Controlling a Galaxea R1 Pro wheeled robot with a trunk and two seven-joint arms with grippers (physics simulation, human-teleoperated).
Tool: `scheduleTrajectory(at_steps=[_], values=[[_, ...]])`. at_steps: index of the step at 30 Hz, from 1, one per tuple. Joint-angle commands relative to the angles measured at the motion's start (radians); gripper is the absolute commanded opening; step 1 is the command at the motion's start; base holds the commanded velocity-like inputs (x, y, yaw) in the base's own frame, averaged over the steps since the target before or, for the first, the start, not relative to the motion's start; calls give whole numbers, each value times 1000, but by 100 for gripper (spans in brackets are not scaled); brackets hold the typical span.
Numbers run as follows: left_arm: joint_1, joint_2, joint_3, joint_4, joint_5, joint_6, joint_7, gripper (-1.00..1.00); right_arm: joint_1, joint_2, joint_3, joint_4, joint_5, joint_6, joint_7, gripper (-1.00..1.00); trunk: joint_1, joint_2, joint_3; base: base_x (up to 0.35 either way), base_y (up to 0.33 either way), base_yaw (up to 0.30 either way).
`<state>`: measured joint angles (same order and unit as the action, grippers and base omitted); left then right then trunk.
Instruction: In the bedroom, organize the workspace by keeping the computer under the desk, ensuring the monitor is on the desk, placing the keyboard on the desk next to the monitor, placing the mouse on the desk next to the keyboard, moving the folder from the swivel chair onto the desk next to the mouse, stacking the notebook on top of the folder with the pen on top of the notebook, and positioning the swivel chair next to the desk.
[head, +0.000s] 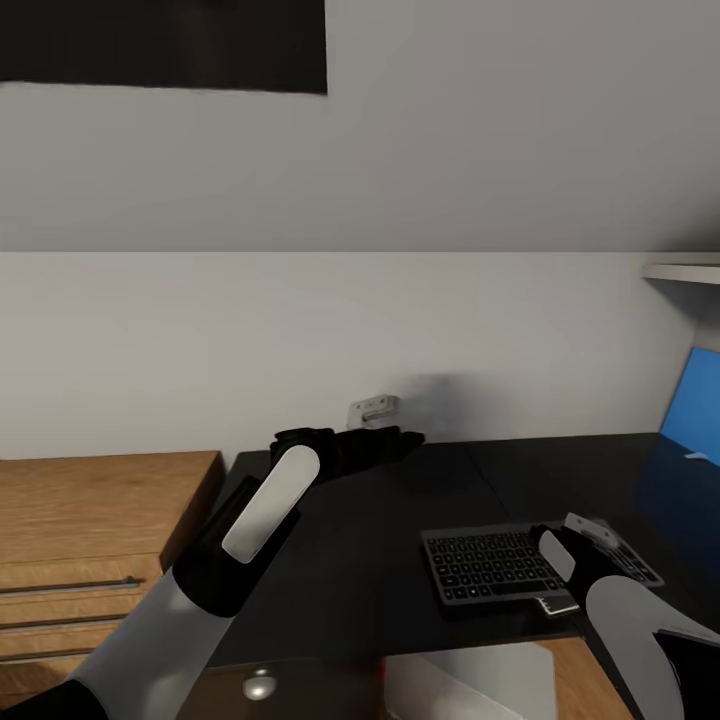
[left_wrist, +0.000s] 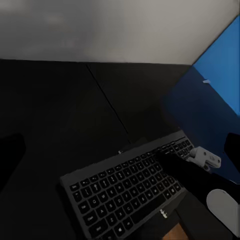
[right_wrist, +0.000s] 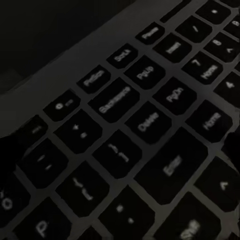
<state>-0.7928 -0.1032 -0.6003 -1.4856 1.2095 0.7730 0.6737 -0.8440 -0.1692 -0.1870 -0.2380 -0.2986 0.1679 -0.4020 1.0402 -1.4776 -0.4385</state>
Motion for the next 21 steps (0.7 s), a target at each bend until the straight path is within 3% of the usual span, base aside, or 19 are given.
scheduleTrajectory(at_steps=[1, 13, 21], values=[[-1, -1, -1, -1, 9, 0, 10, 100, 0, 0, -6, 17, -27, 4, -3, 100, 0, 0, -1, 7, 213, 0], [-1, -9, -5, -1, 8, 1, 12, 100, 0, 0, -5, 17, -28, 4, -2, 100, 0, 0, -1, 90, 224, 0], [-1, -10, -6, -1, 8, 1, 11, 100, 0, 1, -6, 16, -28, 4, -1, 100, 0, 0, -1, 5, 52, 0]])
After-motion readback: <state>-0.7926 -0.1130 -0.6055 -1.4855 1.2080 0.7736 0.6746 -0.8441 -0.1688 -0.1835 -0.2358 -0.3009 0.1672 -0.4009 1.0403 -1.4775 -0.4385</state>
